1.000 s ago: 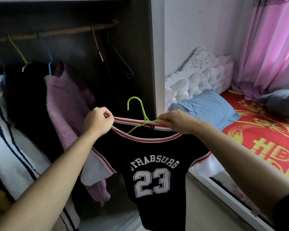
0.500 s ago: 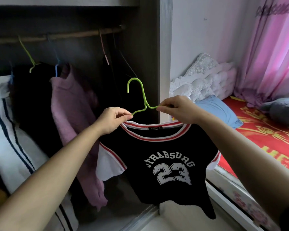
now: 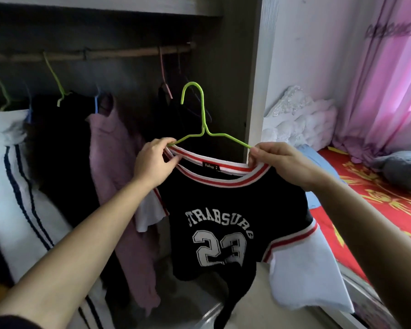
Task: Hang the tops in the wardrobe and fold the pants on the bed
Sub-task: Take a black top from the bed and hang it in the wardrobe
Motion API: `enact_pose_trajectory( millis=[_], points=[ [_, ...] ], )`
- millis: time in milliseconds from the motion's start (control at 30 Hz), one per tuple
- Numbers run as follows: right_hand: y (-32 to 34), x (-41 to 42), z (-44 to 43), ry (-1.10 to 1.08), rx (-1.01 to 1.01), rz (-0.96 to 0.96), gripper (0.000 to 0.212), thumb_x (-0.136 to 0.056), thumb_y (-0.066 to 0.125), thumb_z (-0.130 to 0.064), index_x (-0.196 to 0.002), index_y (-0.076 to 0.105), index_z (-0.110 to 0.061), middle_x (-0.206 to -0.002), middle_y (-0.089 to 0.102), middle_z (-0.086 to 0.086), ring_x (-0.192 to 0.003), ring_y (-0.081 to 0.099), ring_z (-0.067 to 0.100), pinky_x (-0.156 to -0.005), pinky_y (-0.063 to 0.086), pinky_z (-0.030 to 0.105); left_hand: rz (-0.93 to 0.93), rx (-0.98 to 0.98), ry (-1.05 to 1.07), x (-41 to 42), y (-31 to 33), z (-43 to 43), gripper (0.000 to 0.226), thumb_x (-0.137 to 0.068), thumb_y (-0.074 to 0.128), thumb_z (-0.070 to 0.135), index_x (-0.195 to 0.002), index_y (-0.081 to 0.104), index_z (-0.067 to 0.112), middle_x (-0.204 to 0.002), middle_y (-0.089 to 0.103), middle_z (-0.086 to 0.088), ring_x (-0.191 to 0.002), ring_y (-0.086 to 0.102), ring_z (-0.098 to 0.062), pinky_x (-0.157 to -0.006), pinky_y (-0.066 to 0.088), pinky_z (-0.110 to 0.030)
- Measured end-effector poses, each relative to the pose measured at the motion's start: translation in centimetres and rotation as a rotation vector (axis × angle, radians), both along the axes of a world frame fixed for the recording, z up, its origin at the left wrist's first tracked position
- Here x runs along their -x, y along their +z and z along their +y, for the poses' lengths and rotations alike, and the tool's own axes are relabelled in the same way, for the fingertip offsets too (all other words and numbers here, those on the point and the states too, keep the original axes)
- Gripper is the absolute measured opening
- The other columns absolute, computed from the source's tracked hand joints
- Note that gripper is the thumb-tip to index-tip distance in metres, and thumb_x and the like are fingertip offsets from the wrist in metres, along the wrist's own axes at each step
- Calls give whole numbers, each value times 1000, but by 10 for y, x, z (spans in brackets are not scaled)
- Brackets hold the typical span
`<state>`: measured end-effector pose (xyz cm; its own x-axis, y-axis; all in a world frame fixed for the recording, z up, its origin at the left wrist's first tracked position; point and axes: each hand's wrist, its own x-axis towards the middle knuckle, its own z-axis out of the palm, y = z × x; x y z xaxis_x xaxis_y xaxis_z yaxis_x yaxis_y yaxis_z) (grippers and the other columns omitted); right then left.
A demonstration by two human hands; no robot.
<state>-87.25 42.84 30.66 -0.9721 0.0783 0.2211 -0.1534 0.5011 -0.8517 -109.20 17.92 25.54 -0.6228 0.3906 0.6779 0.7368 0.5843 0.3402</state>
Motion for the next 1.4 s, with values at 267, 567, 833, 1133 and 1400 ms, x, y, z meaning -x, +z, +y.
enact_pose_trajectory(
  millis=[267,567,833,1133,1400],
  points=[
    [23,26,-51,-232,29,-65,33,-102,53,-35,-87,76,-17,-72,72,-5,-65,63,8,-64,49,16,-185,-10,-145,33,9,-15,44,-84,59,2,-127,64,11,-128,65,-8,-119,59,-23,-101,36,-12],
    [56,136,-119,-230,161,100,26,-101,56,-22,-88,76,-13,-80,74,-5,-79,67,6,-92,52,26,-107,370,493,93,63,-99,86,-86,62,27,-156,15,10,-163,1,-16,-148,7,-40,-115,20,-60],
    [99,255,-154,-193,199,250,27,-100,55,-27,-83,75,-19,-91,74,-2,-92,68,13,-87,51,28,-232,229,267,105,60,-121,82,-85,53,9,-157,14,16,-164,11,-5,-144,28,-33,-113,34,-43],
    [46,303,-180,-136,-114,44,36,-99,55,-38,-97,76,-8,-74,65,1,-70,68,20,-58,62,36,-185,208,249,97,56,-126,81,-86,50,3,-157,13,14,-165,7,-7,-150,15,-28,-120,20,-34],
    [41,243,-127,-316,-325,345,34,-100,48,-44,-122,65,-24,-118,66,-2,-108,62,17,-87,50,32,-221,241,326,86,57,-114,77,-88,48,6,-156,13,13,-165,0,-9,-150,7,-33,-117,22,-55]
  ],
)
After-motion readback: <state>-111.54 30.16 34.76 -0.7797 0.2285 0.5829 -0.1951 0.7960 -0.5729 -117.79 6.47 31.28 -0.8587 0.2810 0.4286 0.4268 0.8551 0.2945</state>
